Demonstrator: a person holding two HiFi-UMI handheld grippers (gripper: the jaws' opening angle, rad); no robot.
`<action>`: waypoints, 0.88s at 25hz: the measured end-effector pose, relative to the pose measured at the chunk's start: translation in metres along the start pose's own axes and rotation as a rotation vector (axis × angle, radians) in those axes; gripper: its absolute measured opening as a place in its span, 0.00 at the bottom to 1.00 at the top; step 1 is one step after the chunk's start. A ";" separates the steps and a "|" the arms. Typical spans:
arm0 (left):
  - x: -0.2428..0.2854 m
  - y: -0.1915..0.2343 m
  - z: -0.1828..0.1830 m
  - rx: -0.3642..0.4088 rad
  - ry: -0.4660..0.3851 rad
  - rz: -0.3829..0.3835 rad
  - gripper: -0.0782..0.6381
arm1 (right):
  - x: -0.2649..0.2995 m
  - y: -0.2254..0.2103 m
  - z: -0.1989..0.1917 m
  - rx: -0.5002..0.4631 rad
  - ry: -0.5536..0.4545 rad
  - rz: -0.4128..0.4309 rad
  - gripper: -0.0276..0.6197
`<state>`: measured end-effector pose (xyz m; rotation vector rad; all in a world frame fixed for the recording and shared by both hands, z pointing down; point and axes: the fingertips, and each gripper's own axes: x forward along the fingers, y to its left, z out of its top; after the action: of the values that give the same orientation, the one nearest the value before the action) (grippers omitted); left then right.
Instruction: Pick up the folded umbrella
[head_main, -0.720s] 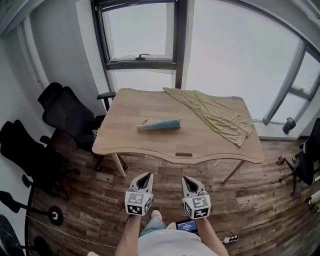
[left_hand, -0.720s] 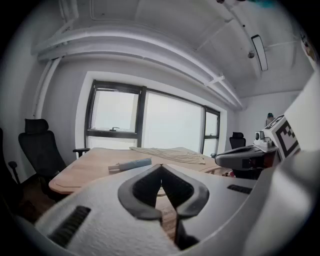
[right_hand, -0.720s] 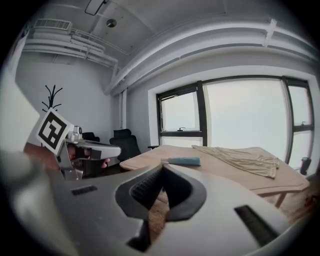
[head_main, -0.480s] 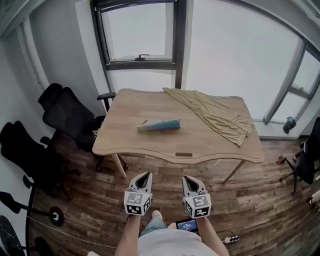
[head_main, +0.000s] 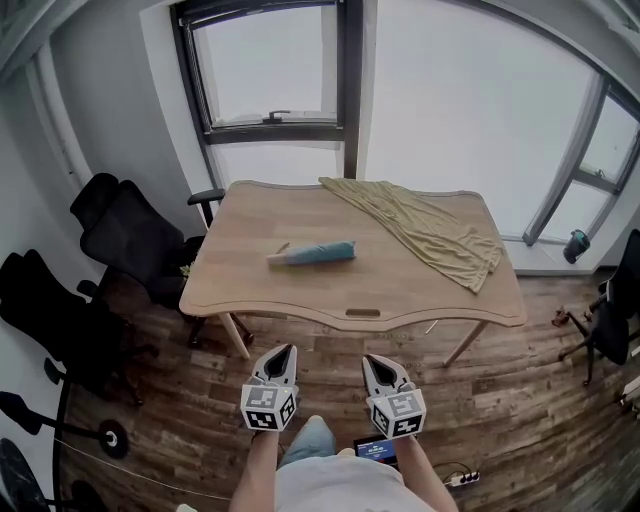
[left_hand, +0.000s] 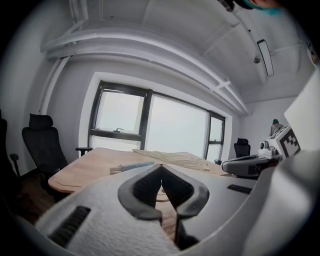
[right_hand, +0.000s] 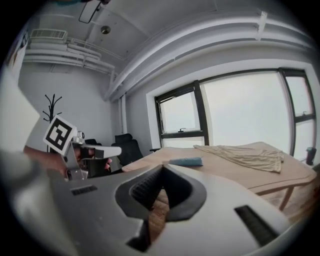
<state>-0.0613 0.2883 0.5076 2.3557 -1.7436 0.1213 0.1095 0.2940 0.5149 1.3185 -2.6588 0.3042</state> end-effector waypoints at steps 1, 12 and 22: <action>0.004 0.001 -0.001 0.011 0.009 0.001 0.14 | 0.003 -0.001 0.000 0.009 -0.003 0.008 0.06; 0.119 0.049 0.007 -0.001 0.028 -0.020 0.14 | 0.106 -0.061 0.013 -0.036 0.063 -0.017 0.06; 0.264 0.106 0.039 0.017 0.041 -0.120 0.14 | 0.235 -0.131 0.039 0.000 0.125 -0.082 0.06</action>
<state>-0.0860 0.0037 0.5317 2.4443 -1.5846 0.1650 0.0717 0.0268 0.5454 1.3571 -2.4957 0.3629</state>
